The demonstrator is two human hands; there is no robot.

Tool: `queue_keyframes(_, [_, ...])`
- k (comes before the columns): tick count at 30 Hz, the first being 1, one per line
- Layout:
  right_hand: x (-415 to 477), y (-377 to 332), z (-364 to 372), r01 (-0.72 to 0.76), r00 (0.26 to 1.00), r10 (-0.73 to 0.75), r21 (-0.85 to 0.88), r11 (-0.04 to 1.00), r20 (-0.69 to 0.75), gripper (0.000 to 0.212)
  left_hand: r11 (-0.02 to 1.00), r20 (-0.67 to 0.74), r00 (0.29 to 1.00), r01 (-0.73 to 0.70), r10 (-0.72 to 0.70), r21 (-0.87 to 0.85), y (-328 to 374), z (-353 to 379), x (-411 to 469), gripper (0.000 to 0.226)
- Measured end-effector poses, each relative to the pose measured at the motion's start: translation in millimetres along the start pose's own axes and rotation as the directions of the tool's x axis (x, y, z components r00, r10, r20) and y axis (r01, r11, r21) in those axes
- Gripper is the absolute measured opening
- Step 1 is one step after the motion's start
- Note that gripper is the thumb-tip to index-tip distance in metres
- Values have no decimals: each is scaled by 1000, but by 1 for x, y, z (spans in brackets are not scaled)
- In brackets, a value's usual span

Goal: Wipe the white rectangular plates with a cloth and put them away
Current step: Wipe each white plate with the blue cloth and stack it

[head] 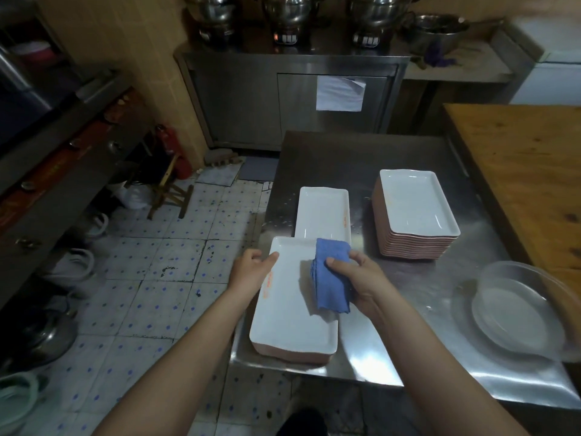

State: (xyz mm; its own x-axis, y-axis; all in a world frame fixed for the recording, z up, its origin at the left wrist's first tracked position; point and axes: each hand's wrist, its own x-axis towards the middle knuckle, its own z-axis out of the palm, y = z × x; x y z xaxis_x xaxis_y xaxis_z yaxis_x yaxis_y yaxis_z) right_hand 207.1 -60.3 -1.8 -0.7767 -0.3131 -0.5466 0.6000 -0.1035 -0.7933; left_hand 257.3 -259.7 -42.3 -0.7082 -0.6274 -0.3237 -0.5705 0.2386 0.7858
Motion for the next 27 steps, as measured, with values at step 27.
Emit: queue_keyframes(27, [121,-57,-21,-41,968,67,109,993,-240,15,861,288,951,-239,114,449,76,83,179,14])
